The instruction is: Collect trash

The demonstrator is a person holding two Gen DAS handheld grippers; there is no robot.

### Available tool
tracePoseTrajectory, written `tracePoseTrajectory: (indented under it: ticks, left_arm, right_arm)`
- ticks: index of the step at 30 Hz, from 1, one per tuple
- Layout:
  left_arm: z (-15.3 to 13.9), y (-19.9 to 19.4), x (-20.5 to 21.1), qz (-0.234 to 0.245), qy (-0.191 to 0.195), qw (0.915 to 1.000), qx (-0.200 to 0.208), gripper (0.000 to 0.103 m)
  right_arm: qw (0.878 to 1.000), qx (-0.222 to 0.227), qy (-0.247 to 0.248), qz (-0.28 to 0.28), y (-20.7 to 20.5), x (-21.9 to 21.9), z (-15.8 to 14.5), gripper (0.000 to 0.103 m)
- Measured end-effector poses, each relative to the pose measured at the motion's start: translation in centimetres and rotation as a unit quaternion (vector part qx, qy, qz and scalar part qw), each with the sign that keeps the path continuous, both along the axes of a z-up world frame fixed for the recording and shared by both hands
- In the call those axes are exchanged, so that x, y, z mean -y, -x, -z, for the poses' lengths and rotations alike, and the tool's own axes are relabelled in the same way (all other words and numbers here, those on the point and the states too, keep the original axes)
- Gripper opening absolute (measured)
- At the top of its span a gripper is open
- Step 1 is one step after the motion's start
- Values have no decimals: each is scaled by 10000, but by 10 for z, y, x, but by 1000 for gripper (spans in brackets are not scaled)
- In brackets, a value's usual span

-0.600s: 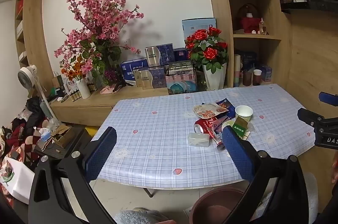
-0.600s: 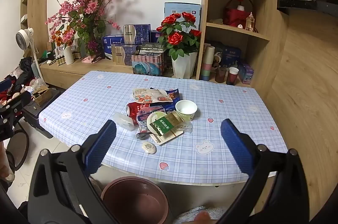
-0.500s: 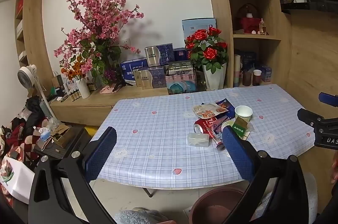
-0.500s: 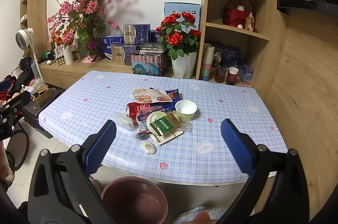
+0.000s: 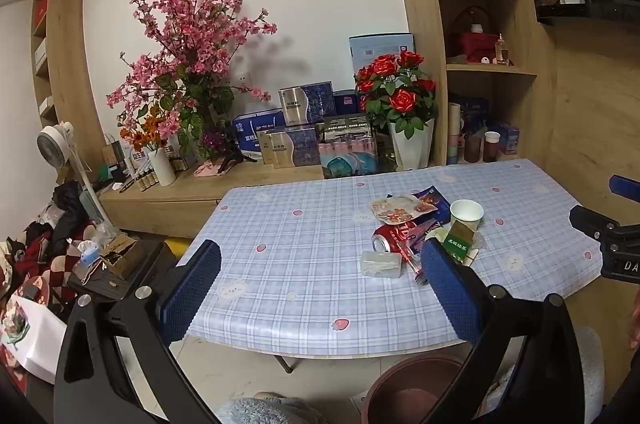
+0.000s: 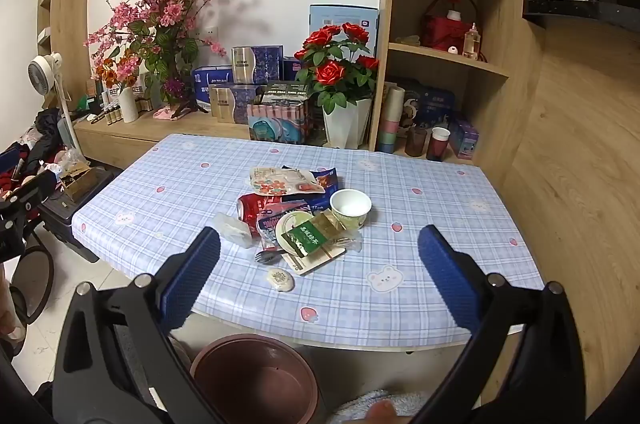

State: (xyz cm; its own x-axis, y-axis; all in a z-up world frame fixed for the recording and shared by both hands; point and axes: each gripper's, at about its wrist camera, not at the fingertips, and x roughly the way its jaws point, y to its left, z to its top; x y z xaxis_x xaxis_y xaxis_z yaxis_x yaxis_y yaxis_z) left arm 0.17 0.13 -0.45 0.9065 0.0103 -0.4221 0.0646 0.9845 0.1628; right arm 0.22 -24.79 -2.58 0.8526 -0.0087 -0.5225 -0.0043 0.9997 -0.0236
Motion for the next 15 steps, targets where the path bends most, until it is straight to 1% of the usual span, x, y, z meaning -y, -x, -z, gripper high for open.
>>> tracePoseTrajectory:
  ticks: [15]
  left_arm:
    - [-1, 2, -5, -54, -50, 10000, 29, 98]
  right_arm:
    - [10000, 1, 11, 1, 1, 0, 0, 98]
